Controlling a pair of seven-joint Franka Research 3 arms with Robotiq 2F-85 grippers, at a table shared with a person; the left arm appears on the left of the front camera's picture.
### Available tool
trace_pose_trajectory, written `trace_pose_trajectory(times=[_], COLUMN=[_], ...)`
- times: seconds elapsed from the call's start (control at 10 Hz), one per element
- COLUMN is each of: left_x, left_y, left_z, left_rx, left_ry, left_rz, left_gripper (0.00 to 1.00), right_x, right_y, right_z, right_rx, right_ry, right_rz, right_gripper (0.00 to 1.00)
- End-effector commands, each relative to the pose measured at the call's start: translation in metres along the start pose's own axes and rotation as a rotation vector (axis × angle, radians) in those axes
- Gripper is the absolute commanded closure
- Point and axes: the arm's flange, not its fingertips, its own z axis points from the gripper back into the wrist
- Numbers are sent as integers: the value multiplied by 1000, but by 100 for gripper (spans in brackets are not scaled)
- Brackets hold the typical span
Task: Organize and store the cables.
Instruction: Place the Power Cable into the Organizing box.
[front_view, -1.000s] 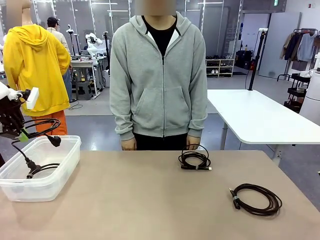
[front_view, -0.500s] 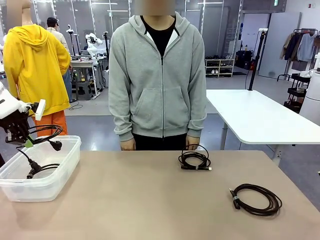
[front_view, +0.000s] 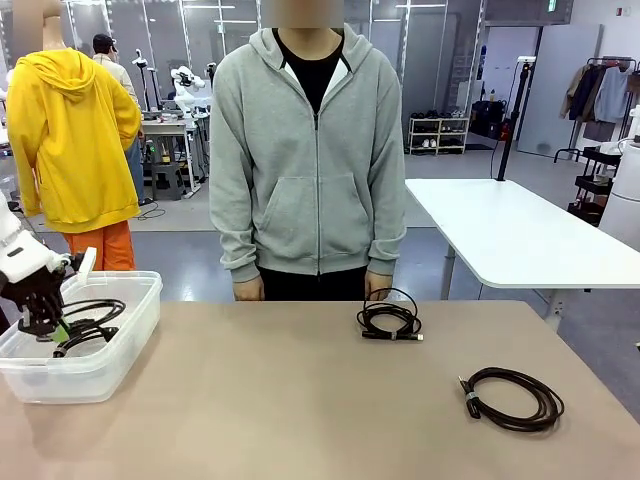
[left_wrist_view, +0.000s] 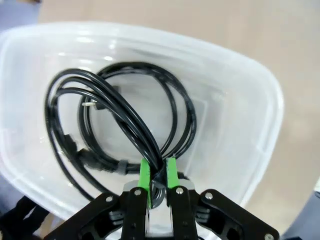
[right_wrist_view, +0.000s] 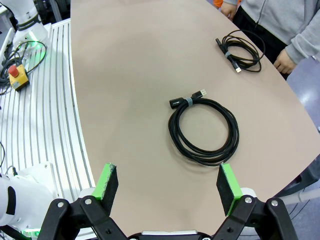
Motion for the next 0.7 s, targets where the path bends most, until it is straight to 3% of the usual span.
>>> trace_pose_trajectory(times=[0.0, 0.1, 0.2, 0.3, 0.4, 0.5, 0.6], left_x=[-4, -3, -2, 0, 1, 3, 5], left_y=[1, -1, -3, -1, -3, -5, -5], left_z=[-10, -16, -13, -10, -6, -3, -2], left_rx=[-32, -50, -43, -32, -31, -30, -28], left_ry=[-27, -7, -6, -13, -15, -21, -18], left_rz=[-18, -18, -22, -21, -24, -29, -30], left_gripper=[85, 85, 76, 50, 42, 16, 7], right_x=[0, 0, 0, 0, 0, 0, 0], right_y=[0, 0, 0, 0, 0, 0, 0], right_z=[1, 1, 1, 1, 1, 1, 1], right_rx=[-4, -4, -4, -4, -4, -4, -4], right_ry=[-20, -20, -20, -20, -20, -20, -20], right_rz=[18, 18, 18, 18, 18, 18, 18], right_gripper=[0, 0, 0, 0, 0, 0, 0])
